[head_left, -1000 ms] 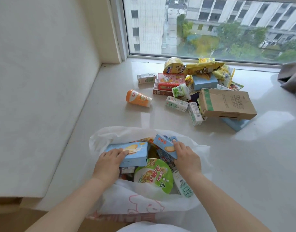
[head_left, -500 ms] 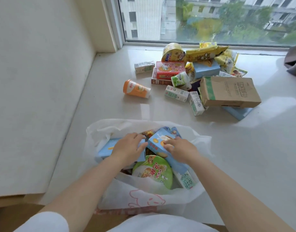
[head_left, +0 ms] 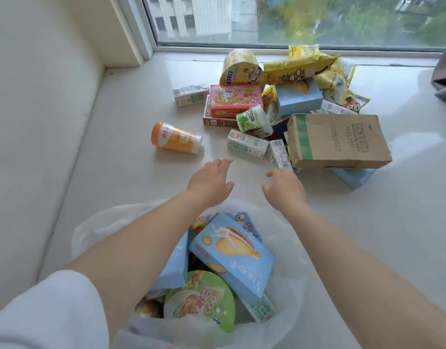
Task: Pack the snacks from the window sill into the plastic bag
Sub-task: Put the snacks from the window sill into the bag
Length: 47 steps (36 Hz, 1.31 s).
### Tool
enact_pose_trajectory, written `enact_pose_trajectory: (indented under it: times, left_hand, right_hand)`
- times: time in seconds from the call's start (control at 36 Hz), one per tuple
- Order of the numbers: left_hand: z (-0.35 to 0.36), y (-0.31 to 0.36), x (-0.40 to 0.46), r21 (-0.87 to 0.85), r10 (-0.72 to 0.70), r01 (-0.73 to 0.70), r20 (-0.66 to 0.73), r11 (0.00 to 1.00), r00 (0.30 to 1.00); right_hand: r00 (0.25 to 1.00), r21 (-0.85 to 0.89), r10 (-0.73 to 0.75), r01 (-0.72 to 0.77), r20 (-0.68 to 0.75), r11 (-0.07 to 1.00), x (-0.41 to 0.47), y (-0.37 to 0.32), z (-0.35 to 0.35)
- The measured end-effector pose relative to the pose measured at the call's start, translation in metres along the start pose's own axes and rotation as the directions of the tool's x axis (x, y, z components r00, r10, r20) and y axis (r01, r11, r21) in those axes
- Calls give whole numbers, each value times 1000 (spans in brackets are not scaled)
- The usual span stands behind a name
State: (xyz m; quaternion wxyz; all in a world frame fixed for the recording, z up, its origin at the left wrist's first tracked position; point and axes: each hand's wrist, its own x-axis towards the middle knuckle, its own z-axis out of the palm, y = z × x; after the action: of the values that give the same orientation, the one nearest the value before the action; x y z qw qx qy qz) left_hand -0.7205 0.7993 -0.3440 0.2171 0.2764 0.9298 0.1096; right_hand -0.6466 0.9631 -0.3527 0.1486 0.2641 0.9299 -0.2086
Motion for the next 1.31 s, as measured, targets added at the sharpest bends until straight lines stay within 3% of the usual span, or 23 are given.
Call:
enact_pose_trajectory:
  times: [0.19, 0.31, 0.44, 0.64, 0.78, 0.92, 1.14, 1.31]
  left_hand:
    - [8, 4, 80, 145, 44, -50, 47, 988, 998]
    - [18, 9, 116, 215, 159, -165, 45, 963, 986]
    - [31, 13, 153, 266, 243, -247, 51, 932, 969]
    - [41, 10, 178, 368, 199, -186, 0, 911, 980]
    - [49, 13, 189, 381, 212, -177, -52, 908, 976]
    - [46, 13, 198, 389, 209, -191, -3, 901, 978]
    - [48, 19, 194, 272, 76, -105, 116, 957, 990]
    - [56, 22, 187, 196, 4, -24, 106, 980, 994]
  right_hand:
    - [999, -87, -28, 25, -36, 996, 64, 3, 4]
    - [990, -162, -108, 92, -94, 982, 89, 11, 16]
    - [994, -137, 7, -21, -105, 990, 109, 38, 24]
    - [988, -187, 80, -105, -135, 977, 120, 62, 22]
    - [984, -147, 77, -101, -160, 984, 127, 68, 25]
    - [960, -45, 100, -116, -260, 992, 138, 74, 17]
    - [937, -78, 174, -206, -303, 976, 163, 88, 5]
    - [906, -26, 273, -298, -324, 954, 185, 88, -11]
